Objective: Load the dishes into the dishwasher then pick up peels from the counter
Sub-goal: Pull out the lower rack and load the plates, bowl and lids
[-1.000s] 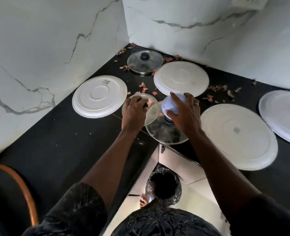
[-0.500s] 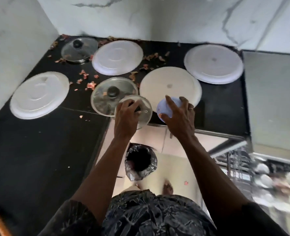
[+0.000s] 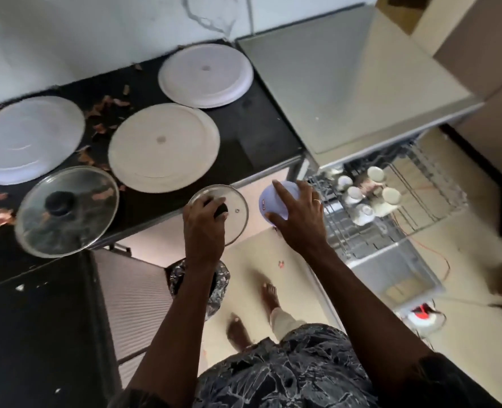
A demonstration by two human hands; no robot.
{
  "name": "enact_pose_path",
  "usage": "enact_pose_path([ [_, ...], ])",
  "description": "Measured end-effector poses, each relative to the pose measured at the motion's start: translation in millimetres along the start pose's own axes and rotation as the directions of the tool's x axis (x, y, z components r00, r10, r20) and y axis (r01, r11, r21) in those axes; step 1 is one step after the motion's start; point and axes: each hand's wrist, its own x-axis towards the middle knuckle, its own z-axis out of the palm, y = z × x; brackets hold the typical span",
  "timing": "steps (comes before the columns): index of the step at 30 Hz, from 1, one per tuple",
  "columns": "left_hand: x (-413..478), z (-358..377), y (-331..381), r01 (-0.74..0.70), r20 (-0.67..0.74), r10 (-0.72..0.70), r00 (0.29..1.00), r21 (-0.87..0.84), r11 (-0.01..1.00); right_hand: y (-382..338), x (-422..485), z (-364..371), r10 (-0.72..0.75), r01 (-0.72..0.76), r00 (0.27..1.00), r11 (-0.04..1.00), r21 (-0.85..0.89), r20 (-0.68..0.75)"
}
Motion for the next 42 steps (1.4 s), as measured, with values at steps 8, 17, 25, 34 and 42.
enact_pose_path([
  [8,-28,61,48,-0.234,0.244,0.235,0.941,-0.032,0.972,92,-71,-25,0.271,-0.271,0.959,0.962,0.004,-0.081],
  [17,-29,143,151,-0.426,0.377,0.415,0.828,-0.057,0.903,198,-71,-67,0.426,-0.419,0.893,0.905,0.08,-0.146],
  [25,-7,235,232,-0.57,0.451,0.538,0.712,-0.075,0.818,282,-58,-99,0.521,-0.504,0.835,0.853,0.137,-0.176],
  [34,68,372,308,-0.749,0.597,0.656,0.462,-0.133,0.649,383,-2,-83,0.667,-0.621,0.713,0.744,0.248,-0.215],
  [42,147,541,368,-0.835,0.6,0.723,0.342,-0.158,0.526,507,99,-52,0.748,-0.703,0.617,0.664,0.255,-0.244],
])
